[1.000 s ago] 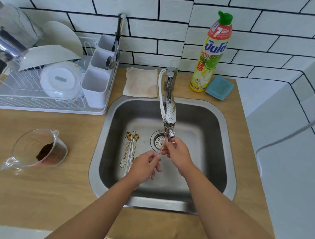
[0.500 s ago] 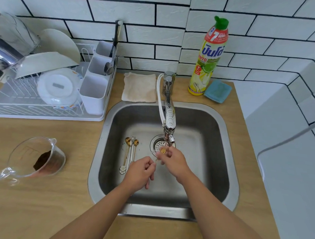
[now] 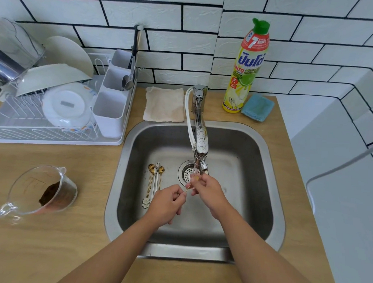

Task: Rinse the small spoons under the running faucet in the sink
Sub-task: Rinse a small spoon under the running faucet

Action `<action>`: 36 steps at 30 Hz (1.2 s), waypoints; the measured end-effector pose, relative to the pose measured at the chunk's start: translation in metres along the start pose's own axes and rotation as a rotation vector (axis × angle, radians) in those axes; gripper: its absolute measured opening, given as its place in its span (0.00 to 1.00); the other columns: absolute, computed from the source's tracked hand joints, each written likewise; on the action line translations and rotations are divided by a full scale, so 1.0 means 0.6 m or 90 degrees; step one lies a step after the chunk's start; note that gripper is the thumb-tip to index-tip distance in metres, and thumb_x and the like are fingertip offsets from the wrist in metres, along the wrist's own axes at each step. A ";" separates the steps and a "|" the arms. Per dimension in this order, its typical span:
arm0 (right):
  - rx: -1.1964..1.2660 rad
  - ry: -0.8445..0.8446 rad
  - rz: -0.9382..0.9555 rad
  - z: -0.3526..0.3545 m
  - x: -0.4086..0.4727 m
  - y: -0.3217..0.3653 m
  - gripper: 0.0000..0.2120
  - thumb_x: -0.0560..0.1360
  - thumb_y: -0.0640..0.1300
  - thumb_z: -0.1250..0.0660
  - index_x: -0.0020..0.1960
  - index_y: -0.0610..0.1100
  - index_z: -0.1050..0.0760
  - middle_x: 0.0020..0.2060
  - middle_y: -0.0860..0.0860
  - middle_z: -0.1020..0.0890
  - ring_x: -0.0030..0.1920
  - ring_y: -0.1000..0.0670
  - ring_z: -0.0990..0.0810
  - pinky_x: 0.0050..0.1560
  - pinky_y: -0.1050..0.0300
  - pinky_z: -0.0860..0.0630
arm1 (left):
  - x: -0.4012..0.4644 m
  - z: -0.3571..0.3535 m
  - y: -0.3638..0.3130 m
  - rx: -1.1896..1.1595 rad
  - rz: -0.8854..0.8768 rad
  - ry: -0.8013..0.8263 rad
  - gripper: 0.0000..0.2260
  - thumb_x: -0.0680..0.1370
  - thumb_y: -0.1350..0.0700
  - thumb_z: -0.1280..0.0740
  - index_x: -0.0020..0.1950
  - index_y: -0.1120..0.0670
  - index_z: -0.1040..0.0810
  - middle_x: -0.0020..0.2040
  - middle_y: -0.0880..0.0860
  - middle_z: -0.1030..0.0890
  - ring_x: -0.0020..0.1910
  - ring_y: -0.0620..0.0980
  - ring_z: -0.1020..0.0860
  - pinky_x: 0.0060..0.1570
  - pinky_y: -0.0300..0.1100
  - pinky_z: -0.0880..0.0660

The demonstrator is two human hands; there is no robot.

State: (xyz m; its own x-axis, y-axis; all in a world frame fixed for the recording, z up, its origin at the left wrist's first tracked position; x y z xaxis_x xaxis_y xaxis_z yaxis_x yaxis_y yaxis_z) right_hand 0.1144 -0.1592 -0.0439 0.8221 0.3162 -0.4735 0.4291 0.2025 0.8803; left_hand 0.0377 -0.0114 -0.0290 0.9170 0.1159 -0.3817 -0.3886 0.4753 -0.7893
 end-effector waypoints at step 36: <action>0.171 0.008 -0.059 -0.002 0.001 -0.008 0.11 0.84 0.48 0.35 0.56 0.42 0.19 0.42 0.46 0.12 0.35 0.54 0.16 0.37 0.62 0.26 | 0.006 0.017 -0.016 -0.121 0.065 0.163 0.14 0.86 0.48 0.45 0.48 0.53 0.26 0.31 0.49 0.22 0.19 0.49 0.30 0.19 0.37 0.35</action>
State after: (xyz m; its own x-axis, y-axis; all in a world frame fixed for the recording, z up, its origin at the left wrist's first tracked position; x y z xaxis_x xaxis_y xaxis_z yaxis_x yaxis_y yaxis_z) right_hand 0.1122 -0.1588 -0.0486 0.7711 0.3193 -0.5509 0.5870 -0.0215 0.8093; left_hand 0.0458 -0.0067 -0.0178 0.8294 -0.0801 -0.5529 -0.5091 0.2989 -0.8071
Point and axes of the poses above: each hand's wrist, its own x-axis towards the middle knuckle, its own z-axis out of the back of the hand, y = z × x, the point moved 2 cm from there along x, towards the middle knuckle
